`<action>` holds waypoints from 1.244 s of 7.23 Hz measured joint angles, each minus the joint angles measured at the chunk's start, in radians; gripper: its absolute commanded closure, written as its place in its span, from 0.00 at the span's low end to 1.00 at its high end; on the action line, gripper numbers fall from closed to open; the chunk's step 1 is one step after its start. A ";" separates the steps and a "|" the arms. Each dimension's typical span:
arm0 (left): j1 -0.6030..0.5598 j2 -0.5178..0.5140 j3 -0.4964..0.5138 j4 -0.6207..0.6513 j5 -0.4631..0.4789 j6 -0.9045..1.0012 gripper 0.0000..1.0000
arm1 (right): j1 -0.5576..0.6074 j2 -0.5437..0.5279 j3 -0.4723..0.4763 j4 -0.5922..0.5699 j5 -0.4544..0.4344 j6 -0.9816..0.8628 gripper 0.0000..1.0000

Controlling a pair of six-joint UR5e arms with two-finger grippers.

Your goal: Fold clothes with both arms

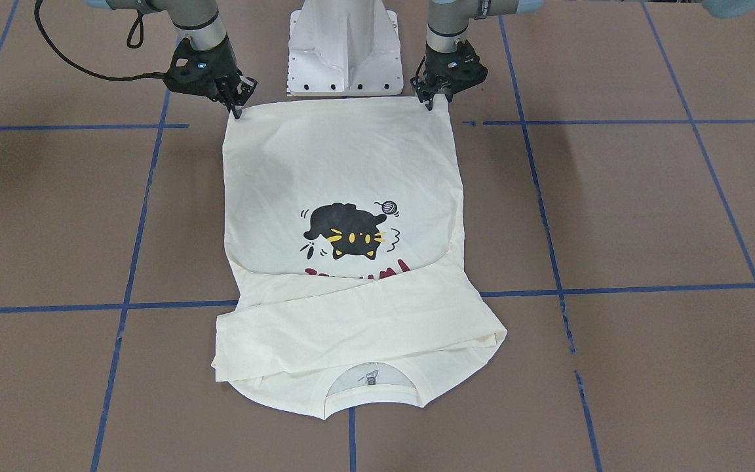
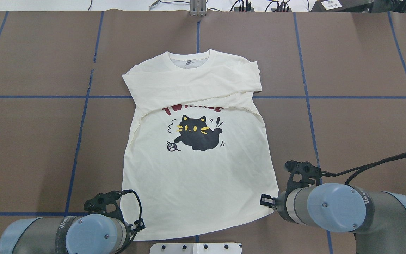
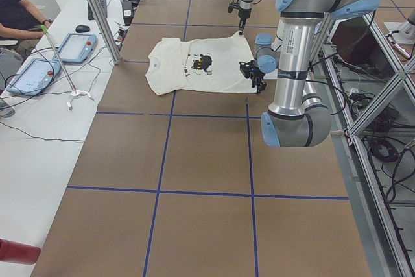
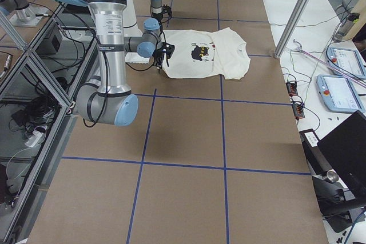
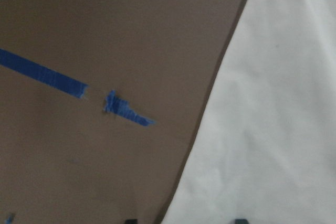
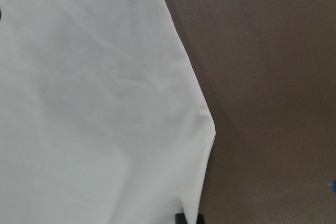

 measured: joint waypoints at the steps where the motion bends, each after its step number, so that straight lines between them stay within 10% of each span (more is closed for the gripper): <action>1: 0.000 -0.001 0.000 0.001 0.000 -0.005 0.78 | 0.000 0.000 0.000 0.000 0.000 0.000 1.00; 4: 0.000 -0.006 -0.009 0.000 0.001 -0.009 1.00 | 0.002 0.000 0.000 0.000 0.003 -0.001 1.00; 9: -0.032 0.006 -0.105 0.021 0.001 0.038 1.00 | 0.045 -0.010 0.036 -0.001 0.064 -0.002 1.00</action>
